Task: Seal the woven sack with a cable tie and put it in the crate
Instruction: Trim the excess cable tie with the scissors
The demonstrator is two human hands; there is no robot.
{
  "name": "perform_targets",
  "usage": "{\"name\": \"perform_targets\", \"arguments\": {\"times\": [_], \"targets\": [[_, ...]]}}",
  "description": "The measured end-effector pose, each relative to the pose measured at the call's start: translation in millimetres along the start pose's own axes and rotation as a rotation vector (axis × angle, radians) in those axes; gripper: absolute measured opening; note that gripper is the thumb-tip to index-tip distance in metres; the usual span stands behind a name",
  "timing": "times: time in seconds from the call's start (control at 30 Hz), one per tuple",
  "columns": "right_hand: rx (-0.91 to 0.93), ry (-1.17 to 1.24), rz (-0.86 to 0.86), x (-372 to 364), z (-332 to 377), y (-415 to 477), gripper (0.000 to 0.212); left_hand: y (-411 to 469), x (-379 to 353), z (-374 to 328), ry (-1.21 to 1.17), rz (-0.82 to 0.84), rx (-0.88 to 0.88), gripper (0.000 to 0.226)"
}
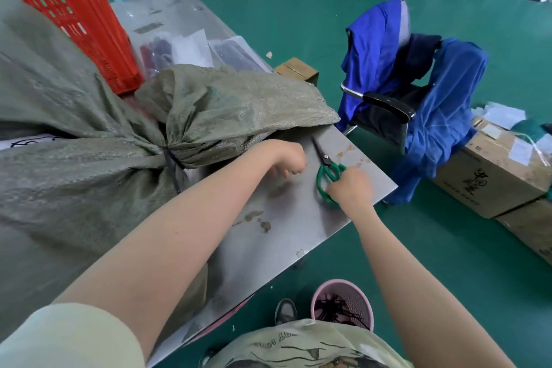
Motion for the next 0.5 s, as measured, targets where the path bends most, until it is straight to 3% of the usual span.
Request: {"name": "perform_targets", "arguments": {"times": [0.03, 0.1, 0.17, 0.3, 0.5], "targets": [[0.01, 0.059, 0.01, -1.7, -2.3, -0.3, 0.024, -4.6, 5.4, 4.7, 0.005, -0.014, 0.002, 0.026], [0.061, 0.187, 0.001, -4.3, -0.9, -6.0, 0.021, -16.7, 18.2, 18.8, 0.006, -0.039, 0.021, 0.035], [0.13, 0.329, 0.009, -7.8, 7.9, -16.1, 0.011, -30.8, 32.5, 34.4, -0.023, -0.064, 0.044, 0.035], [0.293, 0.537, 0.005, -9.1, 32.3, -29.7, 0.027, -62.1, 61.6, 63.9, -0.078, -0.109, 0.07, 0.028], [0.401, 0.557, 0.077, -27.0, 46.2, -45.3, 0.033, -107.8, 93.8, 97.9, -0.202, -0.249, 0.06, 0.019]]}}
Point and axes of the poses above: each hand's wrist, its own y-axis towards the middle knuckle, its own x-axis out of the back of the hand, z = x × y, the point moved 9 cm from there along y, towards the middle knuckle, and after that the axes turned 5 degrees about z, right-handed, at the moved point
